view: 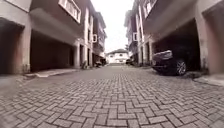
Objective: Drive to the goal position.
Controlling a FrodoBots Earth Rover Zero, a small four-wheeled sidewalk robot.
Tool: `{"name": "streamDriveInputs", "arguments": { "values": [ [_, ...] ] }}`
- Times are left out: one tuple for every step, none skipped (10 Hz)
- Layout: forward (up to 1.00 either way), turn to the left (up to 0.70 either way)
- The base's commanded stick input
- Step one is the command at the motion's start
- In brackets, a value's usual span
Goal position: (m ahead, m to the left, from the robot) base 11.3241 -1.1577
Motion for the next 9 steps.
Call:
{"name": "streamDriveInputs", "arguments": {
  "values": [
    [0.7, 0.0],
    [0.7, 0.0],
    [0.7, 0.0],
    [0.7, 0.0],
    [0.7, -0.35],
    [0.7, -0.35],
    [0.7, -0.1],
    [0.7, -0.07],
    [0.7, -0.05]
  ]
}}
